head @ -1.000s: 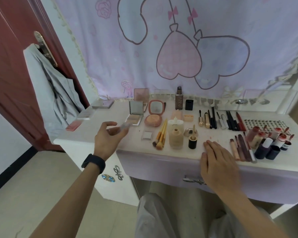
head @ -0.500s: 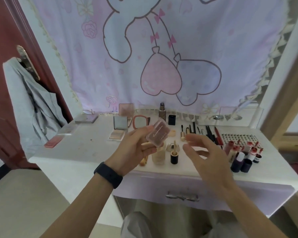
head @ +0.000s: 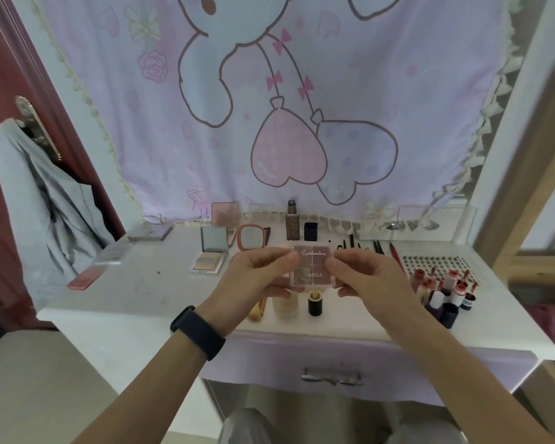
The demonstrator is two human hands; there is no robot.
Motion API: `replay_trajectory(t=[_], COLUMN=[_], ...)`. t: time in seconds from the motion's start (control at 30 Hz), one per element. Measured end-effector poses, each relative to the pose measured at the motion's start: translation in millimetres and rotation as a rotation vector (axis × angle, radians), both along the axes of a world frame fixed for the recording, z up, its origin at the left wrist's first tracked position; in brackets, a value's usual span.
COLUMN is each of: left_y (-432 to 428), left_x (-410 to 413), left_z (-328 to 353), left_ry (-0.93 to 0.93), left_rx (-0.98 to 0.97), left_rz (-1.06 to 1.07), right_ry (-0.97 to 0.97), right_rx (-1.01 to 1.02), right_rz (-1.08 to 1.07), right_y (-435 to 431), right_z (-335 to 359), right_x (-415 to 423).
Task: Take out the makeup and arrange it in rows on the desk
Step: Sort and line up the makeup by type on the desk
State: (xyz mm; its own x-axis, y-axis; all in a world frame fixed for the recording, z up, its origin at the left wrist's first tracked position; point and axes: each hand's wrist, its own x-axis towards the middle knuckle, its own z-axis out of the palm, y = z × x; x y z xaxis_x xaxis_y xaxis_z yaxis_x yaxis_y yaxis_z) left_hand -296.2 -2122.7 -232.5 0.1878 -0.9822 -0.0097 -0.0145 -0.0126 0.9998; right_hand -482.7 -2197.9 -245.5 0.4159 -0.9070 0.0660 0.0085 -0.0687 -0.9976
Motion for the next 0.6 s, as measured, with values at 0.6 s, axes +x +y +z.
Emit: replay_trajectory(t=[0.6], left_y=[-16], left_x=[-17], left_z=[-17], left_ry=[-0.137], left_rx=[-0.076], left_rz=[-0.030], right_ry=[-0.329], right_rx=[0.666], right_rz=[0.148], right_y=[-8], right_z=[-9], right_x=[-11])
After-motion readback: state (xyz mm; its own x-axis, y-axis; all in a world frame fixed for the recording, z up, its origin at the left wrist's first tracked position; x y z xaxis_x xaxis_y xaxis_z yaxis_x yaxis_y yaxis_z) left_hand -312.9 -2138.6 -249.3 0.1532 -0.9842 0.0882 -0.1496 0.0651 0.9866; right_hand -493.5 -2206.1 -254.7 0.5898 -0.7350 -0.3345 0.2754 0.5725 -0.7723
